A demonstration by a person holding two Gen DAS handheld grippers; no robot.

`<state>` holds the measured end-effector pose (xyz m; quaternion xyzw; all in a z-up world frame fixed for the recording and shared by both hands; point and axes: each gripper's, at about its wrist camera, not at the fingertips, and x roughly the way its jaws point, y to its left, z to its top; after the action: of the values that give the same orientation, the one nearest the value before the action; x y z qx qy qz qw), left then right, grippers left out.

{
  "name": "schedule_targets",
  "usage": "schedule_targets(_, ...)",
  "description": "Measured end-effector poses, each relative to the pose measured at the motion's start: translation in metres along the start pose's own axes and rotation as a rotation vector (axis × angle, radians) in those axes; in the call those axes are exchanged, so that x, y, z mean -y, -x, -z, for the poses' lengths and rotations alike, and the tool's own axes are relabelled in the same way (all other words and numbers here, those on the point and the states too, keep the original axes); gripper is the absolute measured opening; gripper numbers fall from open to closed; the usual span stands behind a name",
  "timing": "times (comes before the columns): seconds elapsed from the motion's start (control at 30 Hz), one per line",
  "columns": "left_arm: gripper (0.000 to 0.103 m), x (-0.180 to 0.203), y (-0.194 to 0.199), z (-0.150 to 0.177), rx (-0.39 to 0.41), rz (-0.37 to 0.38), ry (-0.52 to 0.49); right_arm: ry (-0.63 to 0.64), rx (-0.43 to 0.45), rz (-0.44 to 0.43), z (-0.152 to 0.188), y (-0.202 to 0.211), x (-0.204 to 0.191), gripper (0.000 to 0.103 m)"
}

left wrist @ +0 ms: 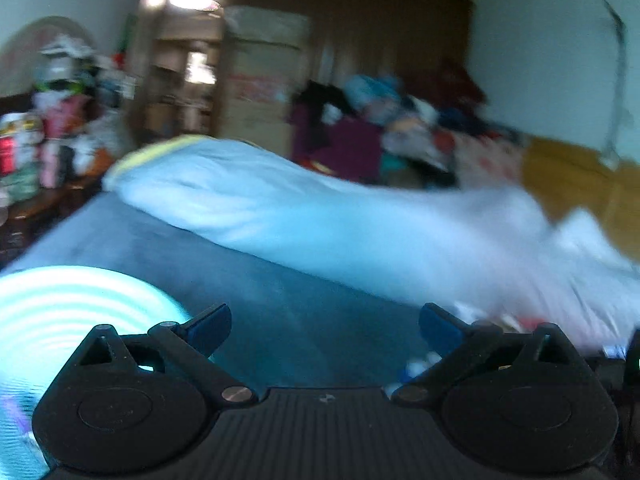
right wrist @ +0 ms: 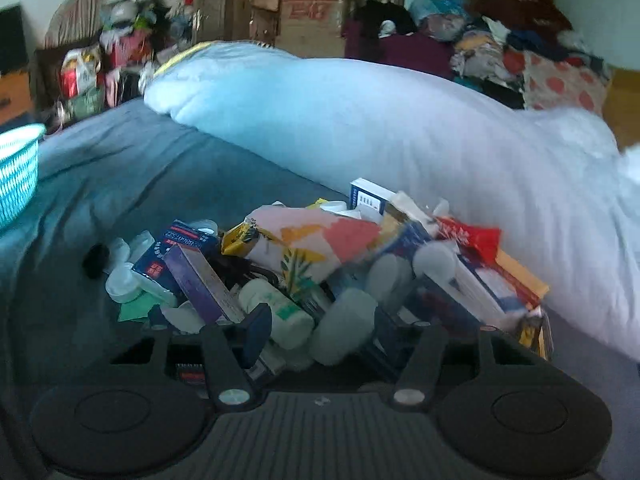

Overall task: Organize objects
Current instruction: 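Move both open grippers back over the medicine pile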

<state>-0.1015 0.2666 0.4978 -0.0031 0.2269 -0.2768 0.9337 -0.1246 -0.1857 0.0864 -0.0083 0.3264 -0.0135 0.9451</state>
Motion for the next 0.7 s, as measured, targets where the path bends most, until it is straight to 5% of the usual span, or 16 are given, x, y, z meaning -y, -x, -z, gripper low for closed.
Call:
schedule_targets(0.23,0.100,0.045,-0.073,0.048,-0.163,0.110,0.009,-0.148,-0.004,-0.172,0.035,0.003,-0.011,0.063)
schedule_targets(0.3,0.100,0.055,-0.089,0.067,-0.196,0.097,-0.047,-0.162,0.005,-0.147,0.043,0.005,-0.015,0.063)
schedule_targets(0.5,0.097,0.051,-0.131,0.130,-0.337,0.089,0.005,-0.143,0.048,-0.086,0.064,0.018,-0.024,0.070)
schedule_targets(0.7,0.097,0.043,-0.149,0.155,-0.303,0.030,-0.031,-0.079,0.050,-0.116,0.058,0.009,-0.027,0.076)
